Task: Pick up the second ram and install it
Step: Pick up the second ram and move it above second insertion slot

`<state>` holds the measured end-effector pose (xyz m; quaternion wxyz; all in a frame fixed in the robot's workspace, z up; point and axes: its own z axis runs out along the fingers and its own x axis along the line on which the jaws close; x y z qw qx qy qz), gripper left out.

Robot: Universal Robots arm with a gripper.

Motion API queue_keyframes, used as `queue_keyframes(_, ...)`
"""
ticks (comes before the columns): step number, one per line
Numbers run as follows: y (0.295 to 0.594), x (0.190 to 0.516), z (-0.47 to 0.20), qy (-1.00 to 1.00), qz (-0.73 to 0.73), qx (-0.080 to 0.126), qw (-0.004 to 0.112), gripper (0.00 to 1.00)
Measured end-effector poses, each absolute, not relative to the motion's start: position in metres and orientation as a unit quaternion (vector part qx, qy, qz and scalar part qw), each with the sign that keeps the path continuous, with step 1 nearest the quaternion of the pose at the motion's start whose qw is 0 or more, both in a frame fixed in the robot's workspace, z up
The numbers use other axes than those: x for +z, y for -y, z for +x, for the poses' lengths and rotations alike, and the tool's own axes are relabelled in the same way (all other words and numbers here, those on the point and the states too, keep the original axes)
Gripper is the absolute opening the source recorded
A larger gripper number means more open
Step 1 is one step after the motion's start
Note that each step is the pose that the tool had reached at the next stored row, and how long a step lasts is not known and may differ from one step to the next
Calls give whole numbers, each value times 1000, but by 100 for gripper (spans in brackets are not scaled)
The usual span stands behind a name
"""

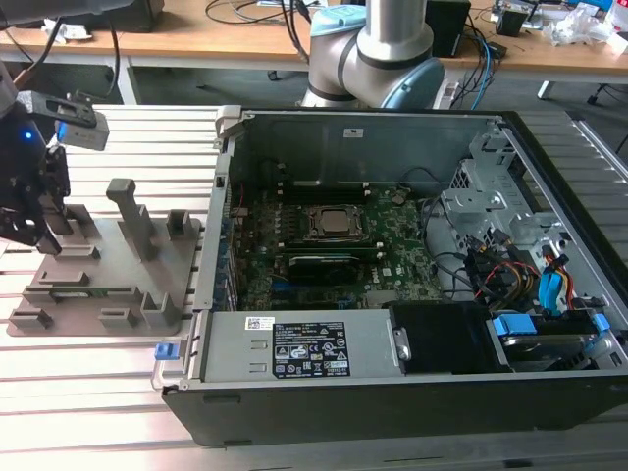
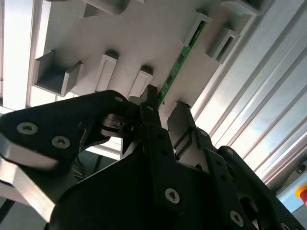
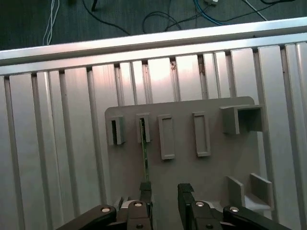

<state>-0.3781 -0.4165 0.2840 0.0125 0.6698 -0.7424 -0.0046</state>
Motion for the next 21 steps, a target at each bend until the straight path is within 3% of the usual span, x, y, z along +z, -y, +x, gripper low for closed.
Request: queue_keyframes(21, 421, 250, -378, 739, 674, -5, 13, 36)
